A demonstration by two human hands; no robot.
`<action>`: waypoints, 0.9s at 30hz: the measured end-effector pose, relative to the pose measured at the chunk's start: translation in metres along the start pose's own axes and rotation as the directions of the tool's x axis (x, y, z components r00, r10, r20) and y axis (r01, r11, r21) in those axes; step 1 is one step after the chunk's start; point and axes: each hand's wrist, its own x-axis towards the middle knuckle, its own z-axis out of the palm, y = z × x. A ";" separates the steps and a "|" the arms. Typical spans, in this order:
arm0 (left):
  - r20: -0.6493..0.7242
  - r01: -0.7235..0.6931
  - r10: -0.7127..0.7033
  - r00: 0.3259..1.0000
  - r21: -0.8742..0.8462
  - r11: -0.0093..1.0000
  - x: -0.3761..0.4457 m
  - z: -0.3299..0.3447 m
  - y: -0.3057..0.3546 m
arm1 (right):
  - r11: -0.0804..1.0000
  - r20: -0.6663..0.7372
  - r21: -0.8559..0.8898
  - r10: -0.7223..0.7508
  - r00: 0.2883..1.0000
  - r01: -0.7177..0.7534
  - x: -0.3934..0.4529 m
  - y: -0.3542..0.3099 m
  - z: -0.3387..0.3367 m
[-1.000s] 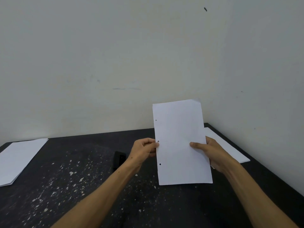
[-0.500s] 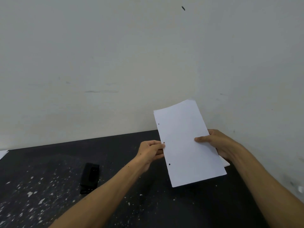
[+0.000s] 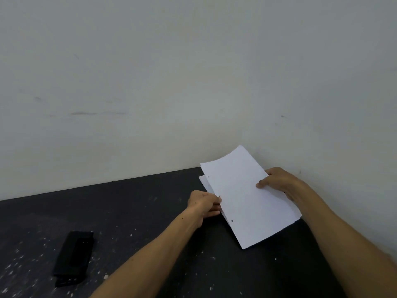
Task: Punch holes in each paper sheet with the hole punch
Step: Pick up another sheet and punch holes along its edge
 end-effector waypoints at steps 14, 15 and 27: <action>-0.090 -0.055 0.081 0.993 0.261 0.964 0.043 0.013 -0.005 | 0.992 -0.002 -0.124 0.027 1.000 -0.027 0.051 0.020 0.014; -0.093 -0.051 0.078 0.993 0.268 0.962 0.043 0.012 -0.004 | 0.991 0.003 -0.131 0.033 0.999 -0.033 0.052 0.022 0.015; -0.156 -0.031 0.105 0.982 0.415 0.909 0.046 0.013 -0.004 | 0.986 -0.025 -0.162 0.035 0.999 -0.039 0.056 0.040 0.024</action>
